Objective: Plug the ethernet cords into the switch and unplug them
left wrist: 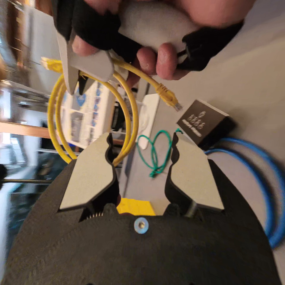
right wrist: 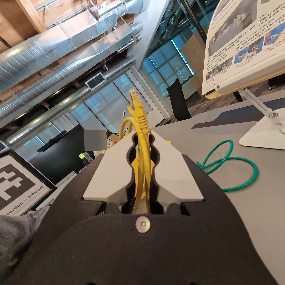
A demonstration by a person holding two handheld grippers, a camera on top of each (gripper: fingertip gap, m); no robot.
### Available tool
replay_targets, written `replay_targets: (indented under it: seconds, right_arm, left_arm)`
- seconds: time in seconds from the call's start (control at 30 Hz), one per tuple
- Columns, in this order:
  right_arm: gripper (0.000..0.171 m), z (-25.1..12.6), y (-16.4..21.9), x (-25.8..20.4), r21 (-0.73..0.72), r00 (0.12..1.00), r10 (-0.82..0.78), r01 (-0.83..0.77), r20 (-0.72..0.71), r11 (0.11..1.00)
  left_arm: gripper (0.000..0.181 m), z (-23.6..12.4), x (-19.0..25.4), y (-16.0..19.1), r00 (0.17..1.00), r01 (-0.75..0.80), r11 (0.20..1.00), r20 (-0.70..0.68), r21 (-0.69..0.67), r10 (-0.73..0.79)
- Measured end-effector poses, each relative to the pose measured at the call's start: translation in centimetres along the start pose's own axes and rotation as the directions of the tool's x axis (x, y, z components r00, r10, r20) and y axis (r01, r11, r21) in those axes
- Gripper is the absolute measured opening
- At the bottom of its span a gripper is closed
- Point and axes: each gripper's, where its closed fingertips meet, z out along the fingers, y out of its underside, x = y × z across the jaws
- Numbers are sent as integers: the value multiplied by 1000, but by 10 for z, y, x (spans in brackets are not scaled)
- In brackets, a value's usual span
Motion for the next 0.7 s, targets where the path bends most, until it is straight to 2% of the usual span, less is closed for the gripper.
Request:
replay_targets:
  seconds: [0.07, 0.1, 0.17, 0.2, 0.37, 0.47, 0.57, 0.7]
  right_arm:
    - [8, 2, 5, -2, -11, 1000, 25, -25, 6, 1000]
    - [8, 3, 7, -4, -12, 999, 37, -37, 10, 999]
    - [8, 5, 12, -7, -23, 998, 54, -54, 16, 998]
    - [8, 6, 13, -8, -24, 998, 58, -58, 17, 998]
    - [12, 4, 10, 0, -30, 998, 70, -70, 3, 997]
    - [42, 5, 16, 3, -107, 999, 39, -38, 9, 993]
    - [58, 3, 22, 5, -179, 998, -58, 59, 9, 982]
    - [58, -1, 27, 1, -267, 973, -224, 231, 56, 935]
  left_arm:
    - [71, 10, -6, 7, 991, -100, 994, 82, -42, 103]
    - [61, 15, -7, 12, 983, -144, 987, 100, -73, 151]
    - [22, 17, -18, 12, 965, -178, 983, 187, -52, 184]
    - [9, 17, -19, 11, 963, -189, 981, 189, -36, 192]
    - [5, 15, -27, 12, 963, -227, 974, 146, -19, 228]
    - [5, 15, -32, 21, 975, -211, 977, 64, -9, 211]
    - [5, 12, -41, 34, 985, -174, 985, -17, 3, 174]
    - [5, 3, -57, 54, 982, -122, 992, -145, 23, 124]
